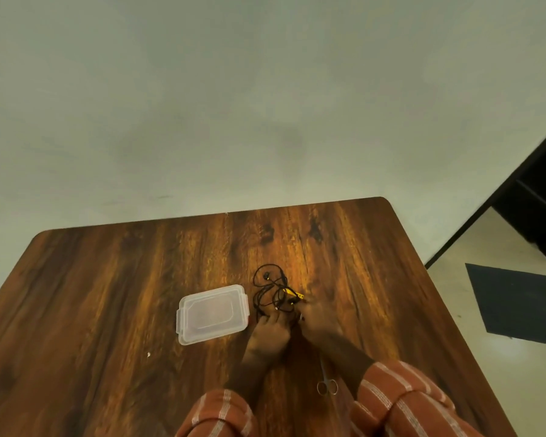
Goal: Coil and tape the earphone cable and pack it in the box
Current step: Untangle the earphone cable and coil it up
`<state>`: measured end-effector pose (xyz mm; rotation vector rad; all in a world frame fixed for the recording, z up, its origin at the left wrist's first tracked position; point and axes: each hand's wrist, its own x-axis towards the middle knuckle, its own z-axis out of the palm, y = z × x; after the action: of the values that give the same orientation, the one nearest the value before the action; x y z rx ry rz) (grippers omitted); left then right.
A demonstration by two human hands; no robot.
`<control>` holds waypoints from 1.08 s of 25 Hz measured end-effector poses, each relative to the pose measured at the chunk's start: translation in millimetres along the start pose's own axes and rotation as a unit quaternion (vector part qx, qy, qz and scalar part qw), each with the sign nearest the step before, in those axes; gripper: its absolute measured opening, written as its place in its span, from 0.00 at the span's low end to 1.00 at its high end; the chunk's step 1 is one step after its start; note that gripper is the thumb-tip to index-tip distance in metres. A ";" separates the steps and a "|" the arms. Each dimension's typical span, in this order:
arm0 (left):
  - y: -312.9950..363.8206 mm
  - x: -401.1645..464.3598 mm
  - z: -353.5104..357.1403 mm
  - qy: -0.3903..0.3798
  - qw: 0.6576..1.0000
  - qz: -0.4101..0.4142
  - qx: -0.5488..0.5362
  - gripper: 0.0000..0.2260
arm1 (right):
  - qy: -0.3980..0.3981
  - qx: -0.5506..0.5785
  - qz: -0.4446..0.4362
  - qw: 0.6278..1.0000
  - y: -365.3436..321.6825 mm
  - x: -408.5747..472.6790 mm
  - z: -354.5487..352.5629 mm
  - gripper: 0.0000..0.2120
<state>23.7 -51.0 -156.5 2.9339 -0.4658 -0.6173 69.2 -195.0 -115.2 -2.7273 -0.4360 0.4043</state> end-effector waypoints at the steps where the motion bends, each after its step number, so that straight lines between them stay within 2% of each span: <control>1: 2.2 1.3 -3.8 0.018 1.000 -0.010 -0.001 0.20 | -0.009 -0.003 -0.002 1.000 0.0 -2.0 -1.0 0.20; 4: 4.2 -0.8 -37.5 0.047 0.998 -0.035 -0.019 0.17 | -0.008 -0.029 -0.028 0.999 0.9 -7.0 -7.9 0.17; 6: -0.7 -5.9 -75.8 0.097 0.989 -0.005 -0.114 0.11 | 0.014 -0.033 -0.022 0.999 -5.5 -8.1 -28.3 0.11; 8: -11.2 -14.9 -134.3 0.136 0.966 0.000 -0.219 0.08 | 0.038 0.082 0.009 0.996 -23.1 -4.6 -69.0 0.04; 10: -22.9 -21.6 -199.6 0.182 0.949 -0.006 -0.257 0.15 | 0.079 0.229 0.022 0.970 -38.3 7.4 -120.4 0.10; 12: -32.8 -40.5 -266.9 0.237 0.929 -0.001 -0.283 0.17 | 0.123 0.341 -0.010 0.932 -60.7 10.7 -179.6 0.13; 14: -37.9 -67.5 -330.4 0.271 0.906 0.017 -0.324 0.14 | 0.146 0.406 -0.060 0.900 -88.8 7.0 -239.3 0.09; 18: -51.2 -130.4 -417.8 0.293 0.872 0.058 -0.387 0.13 | 0.178 0.424 -0.125 0.879 -145.5 -13.0 -341.5 0.09; 22: -63.6 -172.3 -458.9 0.290 0.833 0.077 -0.465 0.10 | 0.224 0.407 -0.170 0.869 -189.1 -36.7 -406.3 0.11; 24: -75.1 -187.0 -466.8 0.288 0.841 0.069 -0.452 0.10 | 0.252 0.384 -0.177 0.871 -201.8 -50.0 -428.9 0.13; 27: -104.4 -199.4 -464.9 0.278 0.853 0.051 -0.440 0.10 | 0.252 0.361 -0.175 0.881 -201.2 -59.8 -448.5 0.13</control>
<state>68.8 130.6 324.9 2.0308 -0.1814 0.0736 112.2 -167.0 377.3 -1.8672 -0.4900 -0.2154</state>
